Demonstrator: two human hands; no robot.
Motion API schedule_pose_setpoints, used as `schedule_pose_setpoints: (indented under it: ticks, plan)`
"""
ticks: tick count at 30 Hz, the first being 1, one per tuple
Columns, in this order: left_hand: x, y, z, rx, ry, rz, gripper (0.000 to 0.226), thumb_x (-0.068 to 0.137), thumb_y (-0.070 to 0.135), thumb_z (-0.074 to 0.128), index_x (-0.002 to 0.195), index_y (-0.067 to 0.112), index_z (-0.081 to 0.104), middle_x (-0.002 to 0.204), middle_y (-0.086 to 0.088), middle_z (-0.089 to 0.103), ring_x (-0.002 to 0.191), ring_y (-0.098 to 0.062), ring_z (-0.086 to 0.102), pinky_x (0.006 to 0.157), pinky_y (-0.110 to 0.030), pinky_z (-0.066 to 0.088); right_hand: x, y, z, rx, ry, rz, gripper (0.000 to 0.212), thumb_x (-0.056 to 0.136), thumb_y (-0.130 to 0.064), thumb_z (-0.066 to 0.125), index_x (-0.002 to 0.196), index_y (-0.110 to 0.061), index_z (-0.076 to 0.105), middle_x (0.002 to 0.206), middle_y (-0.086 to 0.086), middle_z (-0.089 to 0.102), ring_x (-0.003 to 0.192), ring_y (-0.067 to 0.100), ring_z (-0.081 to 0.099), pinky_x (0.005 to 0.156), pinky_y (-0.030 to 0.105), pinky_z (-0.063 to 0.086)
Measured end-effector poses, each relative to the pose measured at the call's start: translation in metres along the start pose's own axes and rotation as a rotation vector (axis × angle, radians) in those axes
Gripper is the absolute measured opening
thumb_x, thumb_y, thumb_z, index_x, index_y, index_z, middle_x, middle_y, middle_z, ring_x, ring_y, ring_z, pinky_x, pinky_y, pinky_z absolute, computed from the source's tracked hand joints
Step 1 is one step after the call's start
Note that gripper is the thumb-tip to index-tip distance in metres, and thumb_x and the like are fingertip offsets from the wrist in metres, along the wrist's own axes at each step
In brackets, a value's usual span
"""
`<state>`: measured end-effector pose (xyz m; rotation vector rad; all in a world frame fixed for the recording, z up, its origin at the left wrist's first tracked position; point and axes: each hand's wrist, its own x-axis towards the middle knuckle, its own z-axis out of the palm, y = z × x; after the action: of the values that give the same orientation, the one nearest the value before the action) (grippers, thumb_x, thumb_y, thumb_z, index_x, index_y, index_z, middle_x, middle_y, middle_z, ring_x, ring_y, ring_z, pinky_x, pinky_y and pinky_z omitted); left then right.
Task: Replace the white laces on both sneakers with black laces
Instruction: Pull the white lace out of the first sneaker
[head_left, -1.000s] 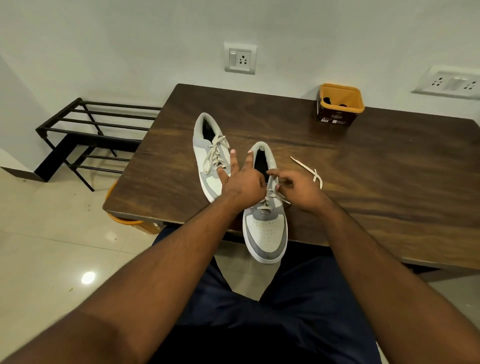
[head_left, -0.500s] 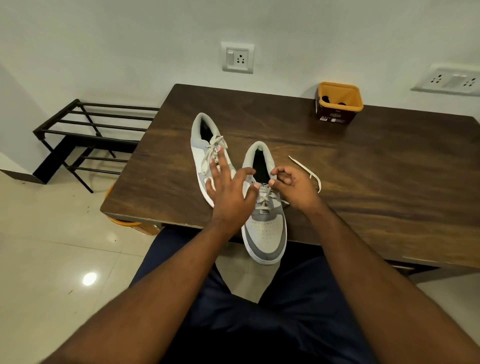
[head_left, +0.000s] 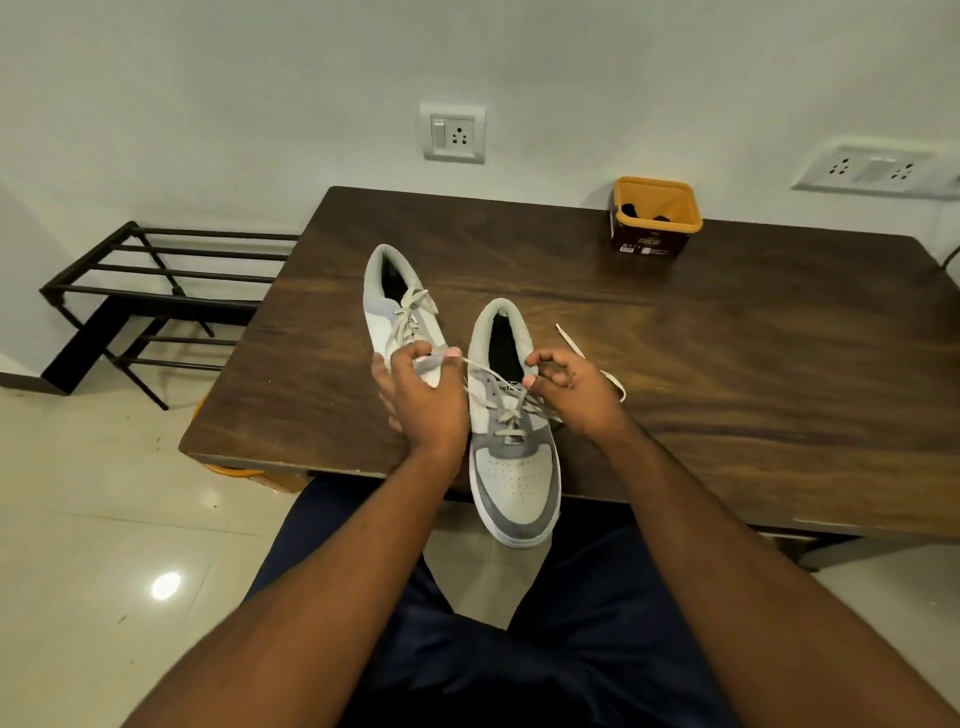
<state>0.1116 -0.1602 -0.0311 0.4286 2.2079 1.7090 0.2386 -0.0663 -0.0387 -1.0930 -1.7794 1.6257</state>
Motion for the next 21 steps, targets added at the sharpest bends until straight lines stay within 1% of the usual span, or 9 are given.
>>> schedule_pose_setpoints:
  ticks: [4,6,8,11,13,15,16,18,21]
  plan:
    - [0.003,0.011,0.007,0.567,-0.412,0.463,0.019,0.093,0.037,0.060,0.111,0.033,0.065,0.164,0.003,0.009,0.151,-0.027,-0.007,0.115,-0.058,0.003,0.000,-0.001,-0.001,0.039,-0.018,0.007,0.019,0.092,0.005,0.057,0.110,-0.001,0.056,0.074,-0.001,0.069,0.061,-0.003,0.063,0.060,0.015,0.051]
    - [0.008,0.017,0.014,0.860,-0.566,0.556,0.020,0.096,0.041,0.054,0.111,0.035,0.066,0.165,0.004,-0.001,0.149,-0.031,-0.019,0.114,-0.062,-0.007,0.000,-0.002,-0.002,0.058,-0.034,0.009,0.020,0.092,0.006,0.056,0.112,0.003,0.054,0.072,-0.003,0.071,0.064,-0.001,0.066,0.060,0.013,0.051]
    - [0.012,0.018,0.019,0.967,-0.607,0.588,0.019,0.098,0.038,0.052,0.105,0.033,0.069,0.165,0.003,0.005,0.149,-0.031,-0.018,0.114,-0.063,-0.009,0.000,-0.004,-0.002,0.051,-0.024,0.011,0.022,0.093,0.006,0.055,0.114,0.007,0.053,0.077,0.015,0.069,0.066,0.002,0.067,0.060,0.014,0.051]
    - [0.010,0.007,0.019,0.494,-0.447,0.475,0.024,0.096,0.018,0.056,0.085,0.038,0.065,0.153,0.008,0.038,0.149,-0.023,0.018,0.115,-0.064,0.005,0.000,-0.002,-0.003,0.012,-0.016,0.006,0.018,0.092,0.001,0.059,0.110,-0.002,0.057,0.103,0.046,0.054,0.075,0.017,0.063,0.060,0.015,0.052]
    - [0.011,0.005,0.011,-0.013,-0.129,0.274,0.034,0.096,0.012,0.054,0.079,0.041,0.057,0.127,0.012,0.056,0.127,-0.015,0.048,0.111,-0.058,0.031,0.001,0.002,-0.004,-0.020,-0.004,-0.006,0.016,0.092,0.000,0.060,0.107,-0.007,0.059,0.112,0.046,0.051,0.084,0.030,0.063,0.062,0.014,0.052]
    - [0.019,0.008,0.001,-0.313,0.194,0.068,0.021,0.099,0.013,0.050,0.094,0.031,0.060,0.121,0.000,0.057,0.110,-0.018,0.055,0.103,-0.045,0.044,0.003,0.005,-0.003,0.009,0.004,-0.001,0.017,0.092,0.001,0.059,0.106,-0.008,0.059,0.114,0.040,0.056,0.093,0.030,0.065,0.068,0.014,0.052]
    - [0.025,0.010,-0.003,-0.323,0.291,-0.023,0.012,0.100,0.015,0.050,0.104,0.023,0.059,0.128,-0.006,0.052,0.113,-0.021,0.054,0.105,-0.042,0.042,0.003,0.004,-0.002,0.028,0.007,-0.002,0.018,0.091,0.002,0.059,0.107,-0.007,0.058,0.114,0.036,0.060,0.092,0.027,0.067,0.069,0.015,0.052]
    - [0.030,0.009,-0.007,-0.096,0.271,-0.048,0.026,0.097,0.019,0.056,0.123,0.024,0.052,0.150,-0.004,0.037,0.135,-0.025,0.039,0.113,-0.052,0.027,0.004,0.005,-0.001,0.029,0.012,-0.003,0.018,0.092,0.002,0.059,0.107,-0.006,0.058,0.101,0.024,0.069,0.084,0.016,0.069,0.069,0.020,0.054]
    - [0.023,0.003,-0.007,0.385,-0.143,0.364,0.044,0.095,0.022,0.059,0.137,0.031,0.048,0.161,0.004,0.023,0.150,-0.021,0.012,0.115,-0.059,0.007,0.005,0.007,-0.002,-0.023,0.016,-0.006,0.016,0.092,-0.001,0.060,0.106,-0.009,0.060,0.092,0.023,0.069,0.081,0.018,0.069,0.072,0.027,0.053]
